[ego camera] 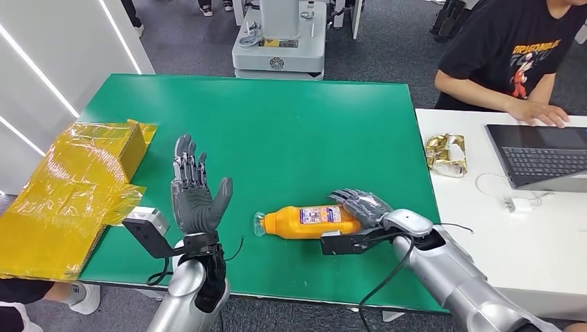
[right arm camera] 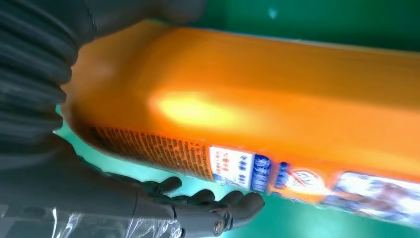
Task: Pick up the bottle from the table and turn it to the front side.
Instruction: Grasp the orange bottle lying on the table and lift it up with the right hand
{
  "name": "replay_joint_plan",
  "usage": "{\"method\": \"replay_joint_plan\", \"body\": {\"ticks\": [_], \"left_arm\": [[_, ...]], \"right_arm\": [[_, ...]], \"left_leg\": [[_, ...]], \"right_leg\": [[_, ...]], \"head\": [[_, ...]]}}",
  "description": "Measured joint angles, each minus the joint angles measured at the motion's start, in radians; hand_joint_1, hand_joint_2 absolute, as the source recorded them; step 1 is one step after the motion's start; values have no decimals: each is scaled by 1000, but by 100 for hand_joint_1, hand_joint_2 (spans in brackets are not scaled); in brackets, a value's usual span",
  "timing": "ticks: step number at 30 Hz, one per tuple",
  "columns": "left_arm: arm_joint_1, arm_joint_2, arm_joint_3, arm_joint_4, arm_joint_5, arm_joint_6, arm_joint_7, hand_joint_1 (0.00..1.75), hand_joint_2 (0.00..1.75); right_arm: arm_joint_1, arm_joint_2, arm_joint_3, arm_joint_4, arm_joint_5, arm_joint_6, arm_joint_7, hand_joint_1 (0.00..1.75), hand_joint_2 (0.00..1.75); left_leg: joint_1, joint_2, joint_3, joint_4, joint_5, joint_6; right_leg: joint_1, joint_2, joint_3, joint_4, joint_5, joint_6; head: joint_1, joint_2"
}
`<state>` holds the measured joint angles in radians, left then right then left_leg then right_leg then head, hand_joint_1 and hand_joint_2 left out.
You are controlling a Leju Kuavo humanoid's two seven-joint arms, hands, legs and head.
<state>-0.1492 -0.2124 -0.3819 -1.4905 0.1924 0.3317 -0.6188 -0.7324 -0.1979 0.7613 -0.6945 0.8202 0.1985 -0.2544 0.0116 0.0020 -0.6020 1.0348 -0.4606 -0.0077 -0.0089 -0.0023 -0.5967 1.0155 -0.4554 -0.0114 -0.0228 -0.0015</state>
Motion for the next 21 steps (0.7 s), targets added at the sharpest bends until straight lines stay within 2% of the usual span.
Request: {"method": "replay_joint_plan", "body": {"ticks": [7,15,21], "left_arm": [[-7,-1,0,0,4,1,0,0,175],[-9,-1,0,0,10,-4,-1,0,175],[-7,-6,4,0,-3,-24,0,0,175]], "right_arm": [[-40,26,28,37,-48,31,-70,0,175],[-78,42,66,89,-77,66,-82,0,175],[-103,56,104,155,-104,80,-56,0,175]], "left_leg": [[0,0,0,0,0,0],[0,0,0,0,0,0],[0,0,0,0,0,0]], "right_leg": [[0,0,0,0,0,0],[0,0,0,0,0,0],[0,0,0,0,0,0]], "head": [[0,0],[0,0],[0,0]]}}
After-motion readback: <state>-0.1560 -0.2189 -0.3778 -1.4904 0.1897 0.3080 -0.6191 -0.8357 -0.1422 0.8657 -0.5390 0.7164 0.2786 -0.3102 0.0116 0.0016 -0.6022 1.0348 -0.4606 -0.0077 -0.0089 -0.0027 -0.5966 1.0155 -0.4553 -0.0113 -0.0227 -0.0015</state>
